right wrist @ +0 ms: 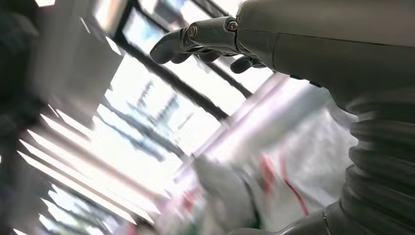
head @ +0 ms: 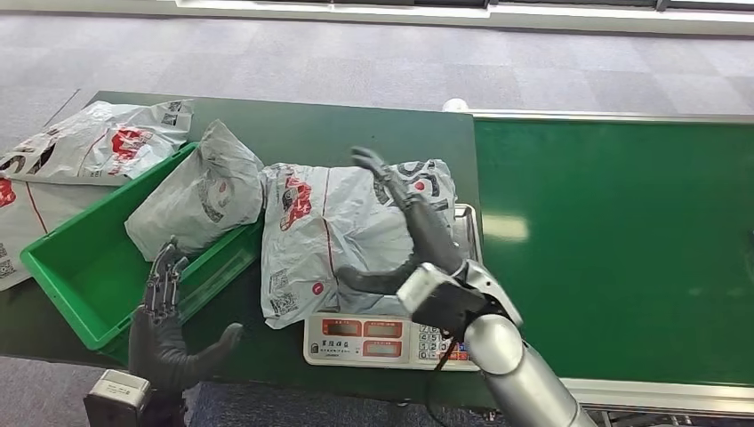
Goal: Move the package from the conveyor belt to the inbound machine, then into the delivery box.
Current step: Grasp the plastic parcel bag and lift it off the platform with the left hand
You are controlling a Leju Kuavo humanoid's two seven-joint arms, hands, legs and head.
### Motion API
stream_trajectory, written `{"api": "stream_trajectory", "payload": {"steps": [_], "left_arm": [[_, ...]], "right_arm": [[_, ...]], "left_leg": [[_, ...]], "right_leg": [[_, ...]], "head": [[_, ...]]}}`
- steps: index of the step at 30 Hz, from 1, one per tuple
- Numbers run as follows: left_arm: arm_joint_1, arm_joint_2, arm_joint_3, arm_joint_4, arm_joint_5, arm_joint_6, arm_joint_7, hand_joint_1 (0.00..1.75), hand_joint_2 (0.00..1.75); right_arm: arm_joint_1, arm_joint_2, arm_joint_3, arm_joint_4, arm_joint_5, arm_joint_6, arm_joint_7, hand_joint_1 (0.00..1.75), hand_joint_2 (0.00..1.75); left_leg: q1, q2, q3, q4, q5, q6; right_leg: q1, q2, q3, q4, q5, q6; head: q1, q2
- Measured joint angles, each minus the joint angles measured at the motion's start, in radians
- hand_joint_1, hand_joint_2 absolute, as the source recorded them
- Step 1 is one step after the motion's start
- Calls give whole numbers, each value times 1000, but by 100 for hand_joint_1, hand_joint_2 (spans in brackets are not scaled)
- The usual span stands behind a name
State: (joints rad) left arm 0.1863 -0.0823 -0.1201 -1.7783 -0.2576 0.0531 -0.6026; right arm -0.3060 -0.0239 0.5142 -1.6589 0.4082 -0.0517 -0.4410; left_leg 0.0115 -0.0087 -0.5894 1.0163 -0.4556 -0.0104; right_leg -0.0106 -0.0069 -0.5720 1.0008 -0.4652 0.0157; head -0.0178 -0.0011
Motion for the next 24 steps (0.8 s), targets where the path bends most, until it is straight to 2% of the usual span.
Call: {"api": "stream_trajectory", "payload": {"steps": [2, 5, 7, 9, 13, 16, 19, 21, 24], "left_arm": [[-49, -1, -22, -19, -83, 56, 64, 0, 175], [-154, -2, -65, -19, -205, 104, 196, 0, 175], [-218, -4, -96, -11, -246, 117, 243, 0, 175], [-258, -6, -118, -4, -256, 124, 256, 0, 175], [-289, -6, -143, 7, -280, 126, 279, 0, 175], [-341, -9, -173, 42, -428, 81, 394, 0, 175], [-467, -48, -241, 200, -596, 24, 557, 0, 175], [-557, -90, -297, 367, -640, 10, 601, 0, 175], [-655, -159, -376, 617, -673, -4, 634, 0, 175]], "right_arm": [[78, 10, -77, -139, 7, -179, -85, 0, 175], [187, 39, -191, -320, 10, -507, -196, 0, 175], [245, 50, -244, -408, 1, -618, -232, 0, 175], [283, 56, -273, -463, -2, -636, -245, 0, 175], [316, 64, -300, -518, 3, -643, -253, 0, 175], [339, 103, -351, -562, -6, -646, -255, 0, 175], [383, 130, -427, -554, -128, -648, -254, 0, 175], [394, 140, -454, -516, -197, -647, -253, 0, 175], [394, 149, -463, -457, -231, -646, -253, 0, 175]], "left_leg": [[0, -1, -1, 0, 0, 0], [-1, -2, -2, 0, 0, 0], [-1, 1, -2, 0, -1, 1], [-2, 6, -1, 0, -1, 1], [-2, 9, 1, 0, -1, 0], [-1, 7, 1, 0, 0, 0], [-2, 2, -1, 0, 2, 2], [-3, 2, -2, 0, 3, 4], [-6, 4, -3, 0, 4, 5]], "right_leg": [[0, -1, 0, 0, 0, 0], [-1, -3, 0, 0, 0, 0], [-1, 0, 0, 0, 1, 0], [-1, 5, -1, 0, 2, 0], [-1, 8, -1, 0, 3, -1], [0, 6, -3, 0, 2, -1], [-1, -1, 0, 0, 3, 0], [-3, 0, -1, 0, 5, 3], [-6, 4, -2, 0, 8, 5]], "head": [[0, 0], [0, 0], [0, 0], [0, 0], [0, 0], [0, 0], [0, 0], [0, 0], [0, 0]]}}
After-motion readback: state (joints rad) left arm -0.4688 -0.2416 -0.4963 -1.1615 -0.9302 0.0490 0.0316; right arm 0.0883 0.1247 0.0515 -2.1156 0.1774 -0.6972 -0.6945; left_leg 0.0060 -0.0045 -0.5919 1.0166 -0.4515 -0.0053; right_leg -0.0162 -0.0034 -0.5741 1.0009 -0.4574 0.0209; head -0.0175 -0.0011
